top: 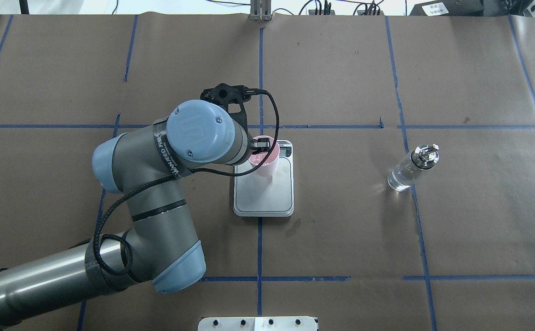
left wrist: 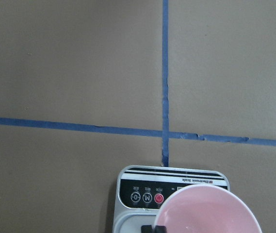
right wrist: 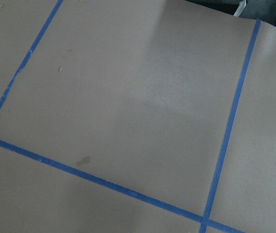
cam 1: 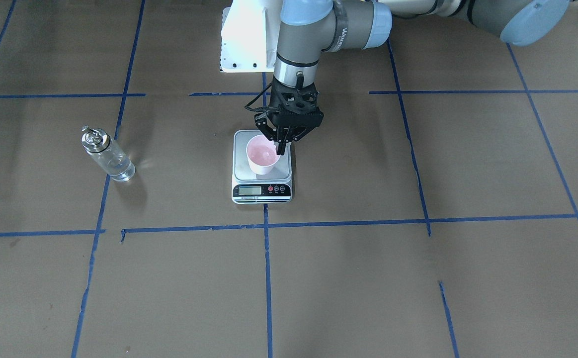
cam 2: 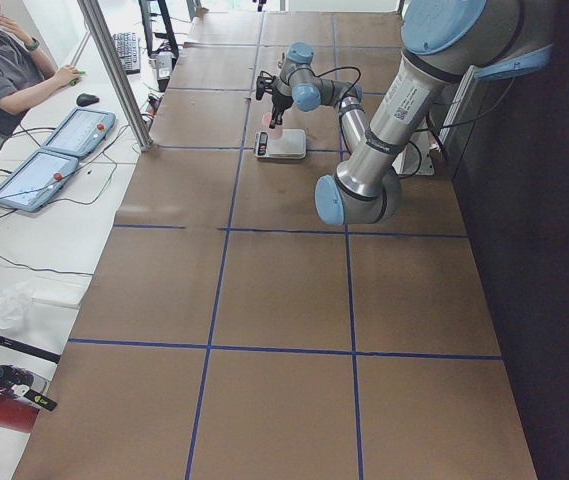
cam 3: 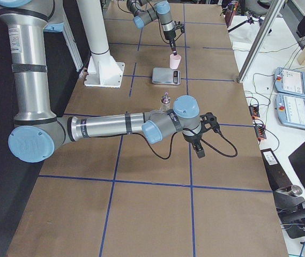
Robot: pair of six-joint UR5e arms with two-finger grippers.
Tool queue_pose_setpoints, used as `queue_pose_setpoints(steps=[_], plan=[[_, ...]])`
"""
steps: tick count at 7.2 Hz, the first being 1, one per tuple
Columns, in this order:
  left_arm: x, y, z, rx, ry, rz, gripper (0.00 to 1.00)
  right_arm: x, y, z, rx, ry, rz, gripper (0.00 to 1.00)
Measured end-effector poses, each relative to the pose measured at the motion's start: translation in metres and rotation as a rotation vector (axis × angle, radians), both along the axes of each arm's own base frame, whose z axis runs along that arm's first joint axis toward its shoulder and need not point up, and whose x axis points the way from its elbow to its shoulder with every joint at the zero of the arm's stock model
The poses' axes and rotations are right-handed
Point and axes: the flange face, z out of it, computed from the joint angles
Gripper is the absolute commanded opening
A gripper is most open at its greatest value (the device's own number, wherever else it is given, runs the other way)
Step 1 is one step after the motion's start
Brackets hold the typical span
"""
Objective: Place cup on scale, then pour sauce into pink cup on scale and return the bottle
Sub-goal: 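Carry the pink cup with the left gripper onto the scale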
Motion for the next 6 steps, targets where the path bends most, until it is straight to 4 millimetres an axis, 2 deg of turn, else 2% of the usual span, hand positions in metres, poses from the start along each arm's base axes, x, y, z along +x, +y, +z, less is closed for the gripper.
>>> queue_pose_setpoints(steps=[1,2,5,6], plan=[[0.006,0.0076,0.0005,0.005,-0.004,0.001,0.0,0.0,-0.0001,-0.0004,0.0,0.0,0.0,1.0],[0.008,0.0113,0.0009,0.008,-0.005,0.001,0.1,-0.0001,-0.0001,-0.0007,0.0,-0.001,0.001,1.0],[0.008,0.0139,0.0006,0.011,-0.004,0.002,0.21,-0.0001,-0.0001,-0.0006,-0.001,-0.002,0.001,1.0],[0.0082,0.0142,0.0005,0.011,-0.004,0.002,0.29,-0.0001,-0.0001,-0.0009,0.0,-0.002,0.001,1.0]])
